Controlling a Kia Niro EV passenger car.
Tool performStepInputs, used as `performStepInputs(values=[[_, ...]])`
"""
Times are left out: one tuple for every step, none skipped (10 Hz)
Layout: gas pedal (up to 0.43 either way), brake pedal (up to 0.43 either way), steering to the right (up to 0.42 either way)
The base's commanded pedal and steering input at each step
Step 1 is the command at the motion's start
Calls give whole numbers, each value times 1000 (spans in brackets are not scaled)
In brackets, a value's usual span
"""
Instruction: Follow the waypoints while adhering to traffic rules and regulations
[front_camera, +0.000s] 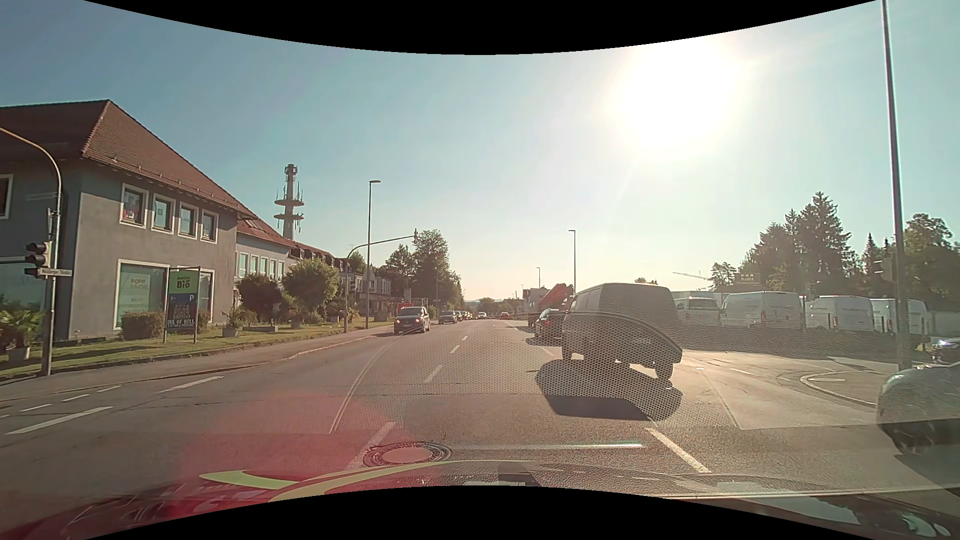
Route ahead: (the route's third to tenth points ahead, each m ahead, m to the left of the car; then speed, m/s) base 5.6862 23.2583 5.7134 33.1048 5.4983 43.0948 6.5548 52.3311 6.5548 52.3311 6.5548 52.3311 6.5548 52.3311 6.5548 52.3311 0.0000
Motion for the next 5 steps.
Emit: performStepInputs(values=[[0,244,-8],[0,244,-8],[0,244,-8],[0,244,-8],[0,244,-8]])
